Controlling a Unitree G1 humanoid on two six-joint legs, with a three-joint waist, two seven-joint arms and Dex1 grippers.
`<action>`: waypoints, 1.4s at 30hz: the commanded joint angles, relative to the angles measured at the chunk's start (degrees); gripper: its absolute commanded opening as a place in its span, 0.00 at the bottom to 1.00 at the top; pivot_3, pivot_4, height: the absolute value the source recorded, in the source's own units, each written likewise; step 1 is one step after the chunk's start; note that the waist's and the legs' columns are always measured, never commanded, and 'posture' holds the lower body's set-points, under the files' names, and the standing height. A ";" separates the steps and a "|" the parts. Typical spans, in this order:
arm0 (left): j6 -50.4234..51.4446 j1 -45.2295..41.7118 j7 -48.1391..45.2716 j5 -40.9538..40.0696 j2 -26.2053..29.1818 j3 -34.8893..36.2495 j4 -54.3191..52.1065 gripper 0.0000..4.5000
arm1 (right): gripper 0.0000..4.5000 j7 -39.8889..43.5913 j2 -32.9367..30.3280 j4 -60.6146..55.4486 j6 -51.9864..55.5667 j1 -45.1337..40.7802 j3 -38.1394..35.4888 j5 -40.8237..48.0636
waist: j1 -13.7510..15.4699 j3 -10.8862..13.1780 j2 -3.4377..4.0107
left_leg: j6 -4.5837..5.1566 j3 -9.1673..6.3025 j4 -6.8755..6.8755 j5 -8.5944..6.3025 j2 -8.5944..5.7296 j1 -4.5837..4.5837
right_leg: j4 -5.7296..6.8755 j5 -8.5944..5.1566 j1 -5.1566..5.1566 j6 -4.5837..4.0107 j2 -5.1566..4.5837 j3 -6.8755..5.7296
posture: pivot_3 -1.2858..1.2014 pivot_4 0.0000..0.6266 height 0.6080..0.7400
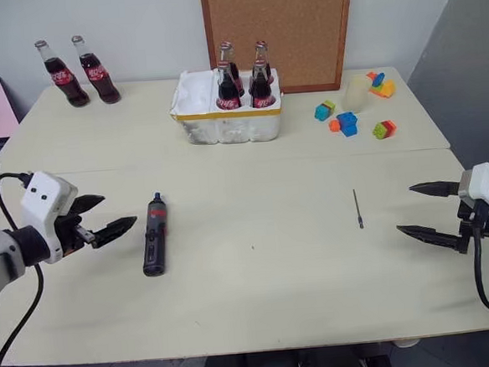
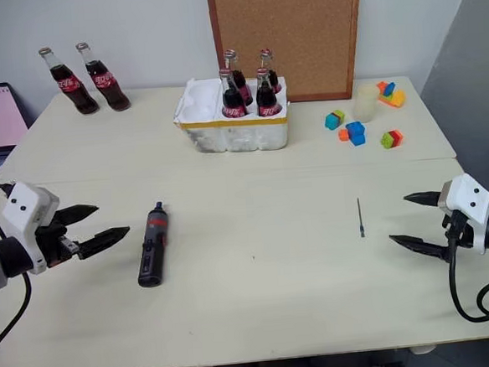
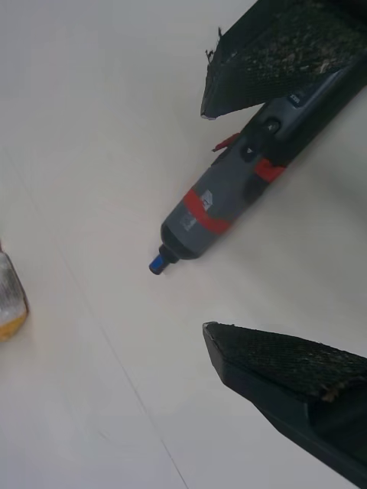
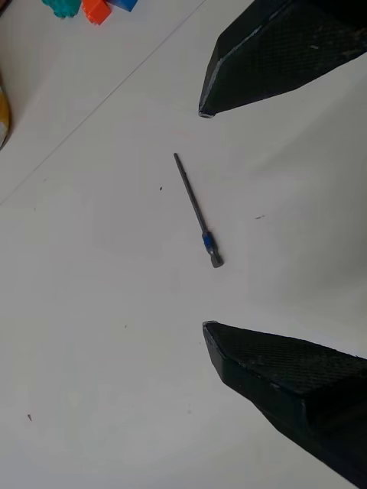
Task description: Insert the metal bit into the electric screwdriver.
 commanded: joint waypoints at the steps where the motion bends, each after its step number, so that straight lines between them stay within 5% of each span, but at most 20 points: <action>1: -1.19 -2.13 -0.86 -0.90 0.36 0.43 0.07 0.99 | 1.00 -0.12 0.10 -1.56 -0.74 0.33 -0.73 -0.16 | -0.01 0.00 0.00 | 0.00 0.00 0.00 0.00 0.00 0.00 | 0.00 0.00 0.00 0.00 0.00 0.00 | 0.52 0.24 1.00; 11: -1.12 -3.41 3.00 2.01 -0.25 -0.64 2.59 0.99 | 1.00 -0.71 0.42 -2.98 -0.52 1.19 -0.99 0.24 | -0.04 0.00 0.00 | 0.00 0.00 0.02 0.00 0.00 0.01 | 0.04 0.00 0.00 0.00 0.00 0.01 | 0.52 0.24 1.00; 21: 14.74 -6.29 8.70 -3.65 0.12 2.56 2.34 0.99 | 1.00 -3.12 4.34 -7.52 2.53 -4.27 4.12 3.59 | -0.15 0.00 -0.01 | 0.00 -0.01 0.07 0.00 0.01 0.01 | 0.07 0.01 0.00 0.01 0.01 0.02 | 0.52 0.24 1.00; 29: 26.62 -21.38 8.61 -1.60 4.46 -11.23 8.24 0.99 | 1.00 -4.36 11.09 -12.62 5.85 -14.79 14.44 7.52 | -0.05 0.02 -0.03 | -0.01 -0.15 0.10 0.01 -0.05 0.01 | 0.12 0.04 0.03 0.05 0.03 -0.11 | 0.52 0.24 1.00; 33: 34.65 -34.15 9.64 -0.65 1.78 -19.41 14.78 0.99 | 1.00 -4.20 15.42 -13.17 4.34 -19.62 22.13 5.13 | 0.11 0.04 -0.09 | -0.01 -0.16 0.17 0.01 -0.10 -0.05 | 0.09 0.05 0.05 0.07 0.06 -0.18 | 0.52 0.24 1.00; 42: 42.65 -47.72 9.79 3.89 -2.36 -31.41 29.63 0.99 | 1.00 -9.74 22.94 -17.86 5.72 -23.07 30.86 2.07 | -0.14 0.04 -0.09 | -0.03 -0.24 0.21 0.02 -0.08 -0.46 | 0.16 0.05 -0.38 0.05 0.13 -0.18 | 0.52 0.24 1.00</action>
